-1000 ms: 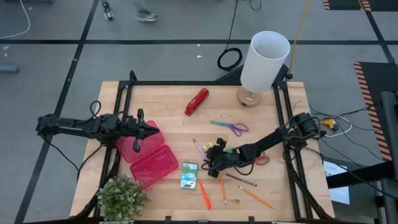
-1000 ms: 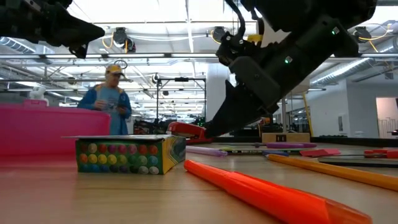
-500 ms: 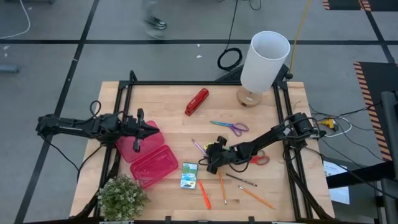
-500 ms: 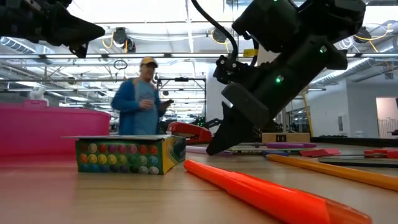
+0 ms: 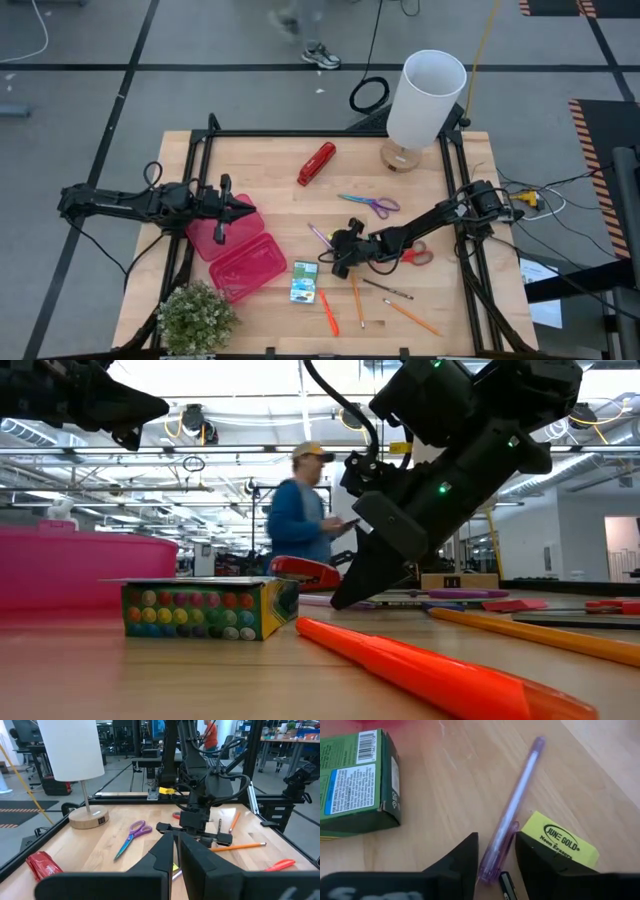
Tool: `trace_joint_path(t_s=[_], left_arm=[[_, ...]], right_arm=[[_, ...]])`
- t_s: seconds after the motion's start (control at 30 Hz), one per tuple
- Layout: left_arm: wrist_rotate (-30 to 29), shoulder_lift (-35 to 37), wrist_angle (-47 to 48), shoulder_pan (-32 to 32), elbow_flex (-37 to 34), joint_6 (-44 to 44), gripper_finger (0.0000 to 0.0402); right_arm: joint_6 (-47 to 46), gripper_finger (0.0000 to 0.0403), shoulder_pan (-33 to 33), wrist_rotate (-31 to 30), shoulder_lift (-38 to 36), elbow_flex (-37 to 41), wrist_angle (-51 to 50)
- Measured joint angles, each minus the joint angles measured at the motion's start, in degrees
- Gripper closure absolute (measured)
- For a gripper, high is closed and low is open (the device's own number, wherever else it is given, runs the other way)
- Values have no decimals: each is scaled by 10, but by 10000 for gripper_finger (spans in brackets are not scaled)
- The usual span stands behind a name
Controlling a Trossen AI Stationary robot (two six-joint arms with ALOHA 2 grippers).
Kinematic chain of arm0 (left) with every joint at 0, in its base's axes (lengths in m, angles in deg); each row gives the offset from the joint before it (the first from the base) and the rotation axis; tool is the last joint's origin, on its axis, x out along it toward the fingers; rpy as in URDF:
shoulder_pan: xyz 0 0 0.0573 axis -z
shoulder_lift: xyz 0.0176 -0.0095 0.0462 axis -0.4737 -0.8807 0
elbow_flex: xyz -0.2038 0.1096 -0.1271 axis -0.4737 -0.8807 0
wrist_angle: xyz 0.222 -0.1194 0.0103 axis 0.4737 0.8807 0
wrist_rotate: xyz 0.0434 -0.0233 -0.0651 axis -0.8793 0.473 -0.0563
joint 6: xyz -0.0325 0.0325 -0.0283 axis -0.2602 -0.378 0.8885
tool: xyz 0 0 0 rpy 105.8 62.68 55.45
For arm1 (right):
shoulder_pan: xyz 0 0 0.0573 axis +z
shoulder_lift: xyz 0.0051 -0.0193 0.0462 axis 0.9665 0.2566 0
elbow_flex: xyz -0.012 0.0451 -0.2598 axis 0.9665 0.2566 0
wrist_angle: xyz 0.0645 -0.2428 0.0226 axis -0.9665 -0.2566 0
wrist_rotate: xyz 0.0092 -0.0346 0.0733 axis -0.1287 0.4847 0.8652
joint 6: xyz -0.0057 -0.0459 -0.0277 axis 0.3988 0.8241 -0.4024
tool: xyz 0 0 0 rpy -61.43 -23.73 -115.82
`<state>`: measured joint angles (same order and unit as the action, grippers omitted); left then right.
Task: Pack school essentials
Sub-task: Put the purple pen into the red supply box
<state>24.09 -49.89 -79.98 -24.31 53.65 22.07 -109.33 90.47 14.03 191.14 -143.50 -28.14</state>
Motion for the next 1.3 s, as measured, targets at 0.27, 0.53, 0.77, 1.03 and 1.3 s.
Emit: trace_joint_path(t_s=[0.27,0.53,0.77,1.03,1.3], left_arm=[[0,0,0,0,0,0,369],[0,0,1,0,0,0,369],[1,0,1,0,0,0,369],[0,0,2,0,0,0,369],[-20,0,1,0,0,9,369]], right_arm=[[-29,352,0,-6,0,0,-9],[-35,371,0,-1,-2,0,-5],[-12,372,0,10,-26,3,-9],[84,374,0,8,-91,3,9],[207,376,-5,70,-114,-11,161]])
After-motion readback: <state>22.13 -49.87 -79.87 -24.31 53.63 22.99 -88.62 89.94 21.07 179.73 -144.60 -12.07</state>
